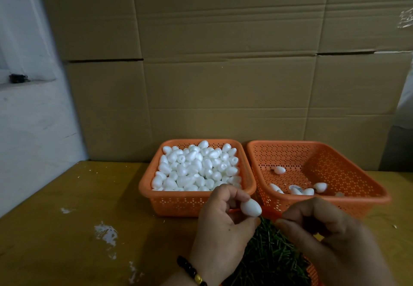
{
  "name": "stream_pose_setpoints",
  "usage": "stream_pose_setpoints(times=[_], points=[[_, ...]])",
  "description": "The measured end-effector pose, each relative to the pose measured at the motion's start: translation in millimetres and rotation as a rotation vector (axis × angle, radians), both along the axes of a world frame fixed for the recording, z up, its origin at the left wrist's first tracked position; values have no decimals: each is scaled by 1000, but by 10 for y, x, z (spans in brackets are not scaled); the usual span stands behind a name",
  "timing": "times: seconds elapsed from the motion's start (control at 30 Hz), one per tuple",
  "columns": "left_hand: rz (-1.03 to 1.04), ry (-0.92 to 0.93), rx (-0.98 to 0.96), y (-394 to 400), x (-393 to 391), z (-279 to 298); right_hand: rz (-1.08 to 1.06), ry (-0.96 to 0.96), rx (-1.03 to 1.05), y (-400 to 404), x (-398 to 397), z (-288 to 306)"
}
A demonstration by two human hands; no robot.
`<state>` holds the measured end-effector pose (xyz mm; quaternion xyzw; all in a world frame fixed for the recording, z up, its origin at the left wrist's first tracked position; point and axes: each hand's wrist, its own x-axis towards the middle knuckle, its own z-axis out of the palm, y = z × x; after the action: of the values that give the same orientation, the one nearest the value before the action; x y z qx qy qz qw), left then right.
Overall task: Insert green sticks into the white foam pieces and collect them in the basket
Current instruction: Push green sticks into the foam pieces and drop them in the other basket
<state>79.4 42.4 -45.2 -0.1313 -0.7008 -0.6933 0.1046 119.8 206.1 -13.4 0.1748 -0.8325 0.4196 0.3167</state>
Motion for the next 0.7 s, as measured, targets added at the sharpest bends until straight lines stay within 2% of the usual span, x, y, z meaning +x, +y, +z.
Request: stream_pose_setpoints(times=[0.2, 0.33, 0.47, 0.7], points=[[-44, 42, 17, 25, 23, 38, 136, -195, -458, -50, -31, -53], [-96, -12, 101, 28, 49, 59, 159, -214, -599, -74, -54, -45], [-180, -149, 275, 39, 70, 114, 151, -278, -638, -37, -76, -68], [-327, -365, 618, 41, 129, 221, 35, -256, -439, -28, -74, -70]])
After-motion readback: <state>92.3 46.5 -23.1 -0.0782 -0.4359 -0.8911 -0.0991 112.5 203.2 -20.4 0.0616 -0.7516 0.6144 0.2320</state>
